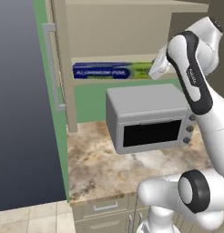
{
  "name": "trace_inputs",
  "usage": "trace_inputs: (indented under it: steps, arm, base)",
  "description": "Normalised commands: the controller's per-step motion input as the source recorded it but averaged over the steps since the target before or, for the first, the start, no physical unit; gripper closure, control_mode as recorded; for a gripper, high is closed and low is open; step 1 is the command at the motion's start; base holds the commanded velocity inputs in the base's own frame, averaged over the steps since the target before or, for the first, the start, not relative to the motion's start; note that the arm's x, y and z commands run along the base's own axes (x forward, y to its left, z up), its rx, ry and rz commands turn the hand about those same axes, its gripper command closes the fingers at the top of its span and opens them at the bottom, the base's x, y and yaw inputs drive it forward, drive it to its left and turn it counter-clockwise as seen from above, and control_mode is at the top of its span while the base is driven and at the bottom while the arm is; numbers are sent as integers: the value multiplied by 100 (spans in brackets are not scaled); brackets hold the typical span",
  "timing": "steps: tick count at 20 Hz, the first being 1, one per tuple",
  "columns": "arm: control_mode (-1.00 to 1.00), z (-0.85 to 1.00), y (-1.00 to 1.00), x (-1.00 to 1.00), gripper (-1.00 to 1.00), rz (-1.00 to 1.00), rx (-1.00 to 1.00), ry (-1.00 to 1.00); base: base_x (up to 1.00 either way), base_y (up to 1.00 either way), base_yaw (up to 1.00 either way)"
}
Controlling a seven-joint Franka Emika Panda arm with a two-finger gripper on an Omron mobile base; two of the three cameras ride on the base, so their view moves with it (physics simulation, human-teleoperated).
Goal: Retrieve the tupperware and aluminum foil from the cabinet and place them on the dining counter near the plate with carrot and squash to prepare for storing leftovers.
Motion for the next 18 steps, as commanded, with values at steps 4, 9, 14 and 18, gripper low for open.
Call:
trace_inputs:
  steps: [4,9,14,18]
  arm:
    - [-100,19,-31,-100,100,-26,-7,1]
    - [-100,-13,-7,-100,100,-4,-16,20]
    - [-100,-45,0,-95,100,5,-25,41]
    - [-100,-64,5,-57,100,7,-28,40]
  base:
    - [0,0,0]
    - [0,0,0]
    - [0,0,0]
    - [0,0,0]
